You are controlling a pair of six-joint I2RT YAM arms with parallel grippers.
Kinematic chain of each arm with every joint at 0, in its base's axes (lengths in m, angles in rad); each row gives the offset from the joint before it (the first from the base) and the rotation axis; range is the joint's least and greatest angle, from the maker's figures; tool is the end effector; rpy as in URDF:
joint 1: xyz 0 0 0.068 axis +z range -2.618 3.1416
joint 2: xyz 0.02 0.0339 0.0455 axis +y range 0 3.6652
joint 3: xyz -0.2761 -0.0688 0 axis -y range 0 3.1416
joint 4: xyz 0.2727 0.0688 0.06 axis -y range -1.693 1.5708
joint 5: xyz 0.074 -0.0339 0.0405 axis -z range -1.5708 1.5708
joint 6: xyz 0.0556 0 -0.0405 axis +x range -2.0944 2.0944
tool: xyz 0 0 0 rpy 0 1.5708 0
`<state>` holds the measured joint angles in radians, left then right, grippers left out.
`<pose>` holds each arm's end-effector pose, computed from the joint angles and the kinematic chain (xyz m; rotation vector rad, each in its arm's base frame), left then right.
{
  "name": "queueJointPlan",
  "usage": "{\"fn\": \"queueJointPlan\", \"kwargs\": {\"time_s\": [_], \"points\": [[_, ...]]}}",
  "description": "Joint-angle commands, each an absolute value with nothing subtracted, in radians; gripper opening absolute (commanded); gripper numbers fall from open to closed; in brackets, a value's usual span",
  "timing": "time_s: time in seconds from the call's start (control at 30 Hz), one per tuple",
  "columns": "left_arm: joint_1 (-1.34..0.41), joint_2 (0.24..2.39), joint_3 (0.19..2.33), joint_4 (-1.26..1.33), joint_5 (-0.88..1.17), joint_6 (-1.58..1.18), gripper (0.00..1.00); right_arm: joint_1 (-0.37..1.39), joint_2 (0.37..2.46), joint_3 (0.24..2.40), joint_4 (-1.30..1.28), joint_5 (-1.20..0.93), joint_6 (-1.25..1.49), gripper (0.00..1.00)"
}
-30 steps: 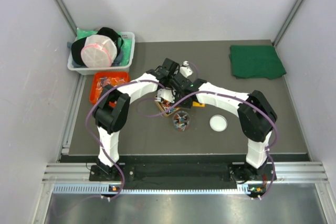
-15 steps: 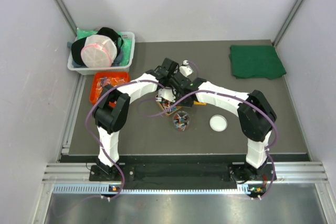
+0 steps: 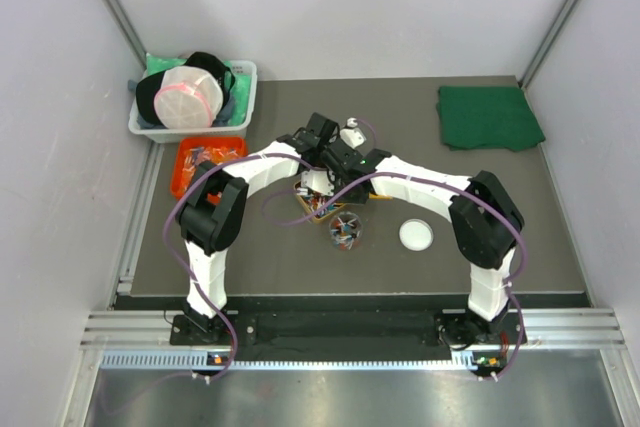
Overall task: Pack the candies
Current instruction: Scoop the fake candies from the storage box.
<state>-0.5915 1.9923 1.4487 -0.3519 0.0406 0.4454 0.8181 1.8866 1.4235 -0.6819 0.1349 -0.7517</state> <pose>0.3958 -0.2686 0.1746 1.2386 2.1355 -0.1132 0.2993 0.3086 0.1902 -1.8854 1.9433 -0.1634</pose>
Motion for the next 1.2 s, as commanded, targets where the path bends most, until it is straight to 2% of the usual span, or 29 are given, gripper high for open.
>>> {"fn": "queueJointPlan", "kwargs": {"time_s": [0.0,0.6,1.17], "points": [[-0.655,1.957,1.422,-0.344,0.031,0.491,0.00,0.810,1.898,1.525,-0.588,0.190,-0.726,0.00],[-0.669,1.977,1.410,-0.341,0.037,0.476,0.00,0.810,1.852,1.540,-0.552,0.173,-0.712,0.00],[-0.680,1.963,1.387,-0.360,0.120,0.515,0.00,0.828,1.855,1.473,-0.466,0.236,-0.851,0.00]]}}
